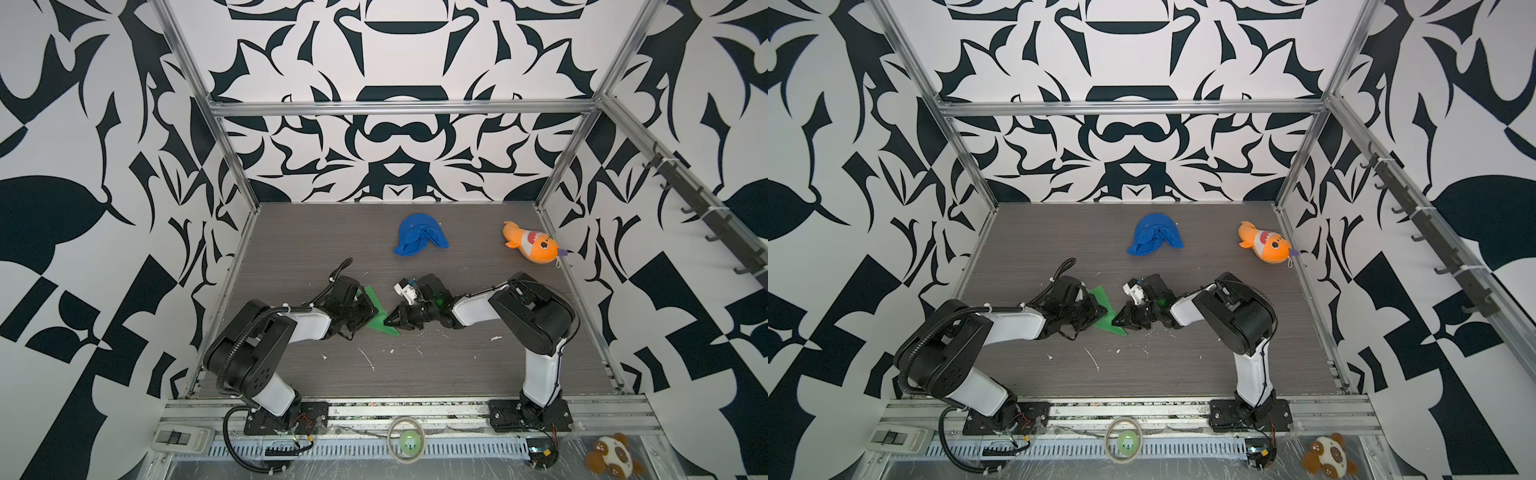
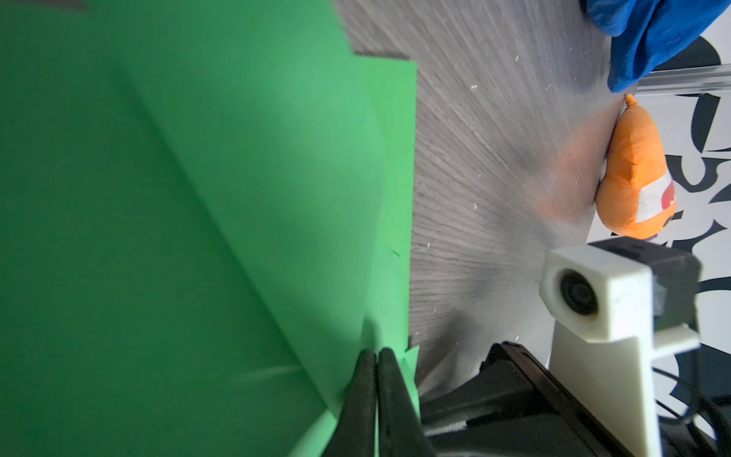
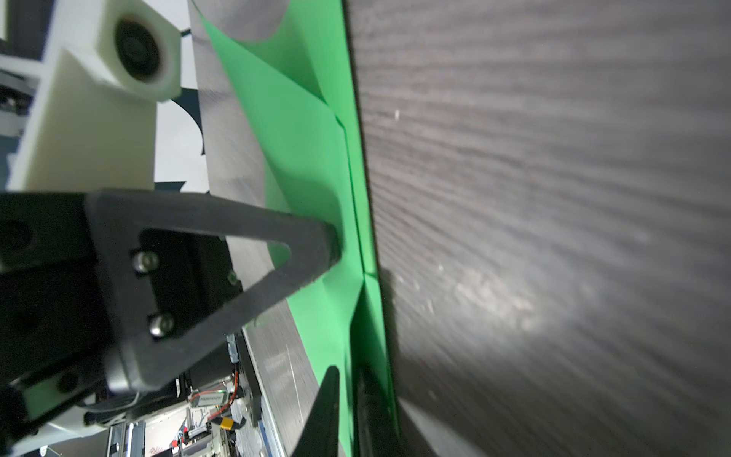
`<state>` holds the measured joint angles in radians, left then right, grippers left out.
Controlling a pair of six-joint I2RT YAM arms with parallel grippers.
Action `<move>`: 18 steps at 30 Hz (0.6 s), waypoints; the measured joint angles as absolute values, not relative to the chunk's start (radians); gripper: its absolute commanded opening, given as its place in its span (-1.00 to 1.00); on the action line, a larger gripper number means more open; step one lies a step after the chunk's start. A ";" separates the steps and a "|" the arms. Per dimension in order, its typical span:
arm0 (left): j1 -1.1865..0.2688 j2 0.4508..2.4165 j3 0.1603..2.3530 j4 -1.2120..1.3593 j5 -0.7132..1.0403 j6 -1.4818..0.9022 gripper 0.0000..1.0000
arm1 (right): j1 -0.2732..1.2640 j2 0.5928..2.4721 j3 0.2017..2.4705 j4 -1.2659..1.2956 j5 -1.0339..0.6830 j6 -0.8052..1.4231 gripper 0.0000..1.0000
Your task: Fold a paper plane with a square sheet of paper (pick it up from the middle)
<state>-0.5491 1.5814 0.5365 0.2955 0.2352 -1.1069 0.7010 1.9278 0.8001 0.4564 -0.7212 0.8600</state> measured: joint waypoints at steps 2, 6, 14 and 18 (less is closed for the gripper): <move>-0.549 1.581 0.537 0.295 0.235 -1.107 -0.83 | 0.699 1.910 0.801 0.408 -0.721 0.839 -0.70; -0.549 1.581 0.537 0.295 0.235 -1.107 -0.83 | 0.693 1.889 0.802 0.338 -0.721 0.805 -0.73; -0.549 1.581 0.537 0.297 0.238 -1.107 -0.79 | 0.691 1.886 0.805 0.302 -0.722 0.775 -0.83; -0.549 1.581 0.546 0.294 0.247 -1.102 -0.73 | 0.688 1.893 0.805 0.304 -0.727 0.767 -0.86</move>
